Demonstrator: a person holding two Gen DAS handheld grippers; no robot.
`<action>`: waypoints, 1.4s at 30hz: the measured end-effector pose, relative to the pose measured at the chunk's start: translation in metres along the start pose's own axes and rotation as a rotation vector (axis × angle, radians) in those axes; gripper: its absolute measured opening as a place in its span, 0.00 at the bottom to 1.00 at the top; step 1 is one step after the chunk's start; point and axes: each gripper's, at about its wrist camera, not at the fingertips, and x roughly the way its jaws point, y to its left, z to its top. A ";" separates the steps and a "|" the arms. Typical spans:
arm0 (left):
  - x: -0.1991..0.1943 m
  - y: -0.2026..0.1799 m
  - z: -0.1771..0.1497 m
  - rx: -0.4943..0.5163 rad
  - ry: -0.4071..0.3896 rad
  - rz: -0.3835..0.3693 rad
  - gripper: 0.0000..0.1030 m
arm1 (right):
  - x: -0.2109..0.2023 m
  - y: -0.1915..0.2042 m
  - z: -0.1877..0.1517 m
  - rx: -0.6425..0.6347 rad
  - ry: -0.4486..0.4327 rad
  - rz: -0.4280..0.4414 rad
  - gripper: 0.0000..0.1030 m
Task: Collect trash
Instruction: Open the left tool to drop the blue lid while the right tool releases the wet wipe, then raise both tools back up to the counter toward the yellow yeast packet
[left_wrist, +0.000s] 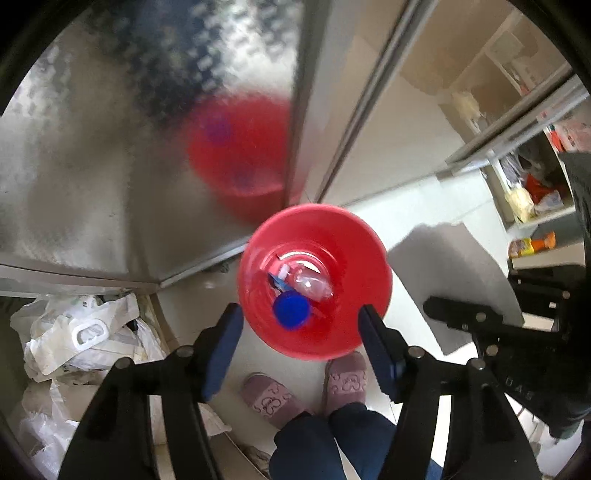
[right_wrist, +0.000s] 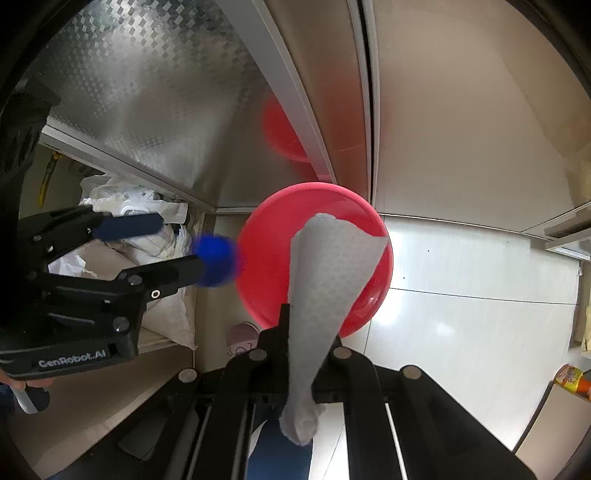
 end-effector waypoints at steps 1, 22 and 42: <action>0.000 0.002 0.001 -0.005 0.002 -0.009 0.60 | 0.000 0.000 0.000 0.000 0.002 0.003 0.05; 0.008 0.025 -0.005 -0.085 0.050 0.044 0.84 | -0.003 0.006 0.001 -0.044 0.002 0.026 0.07; -0.042 0.027 -0.019 -0.097 0.079 0.037 1.00 | -0.043 0.017 -0.012 -0.052 -0.056 -0.070 0.99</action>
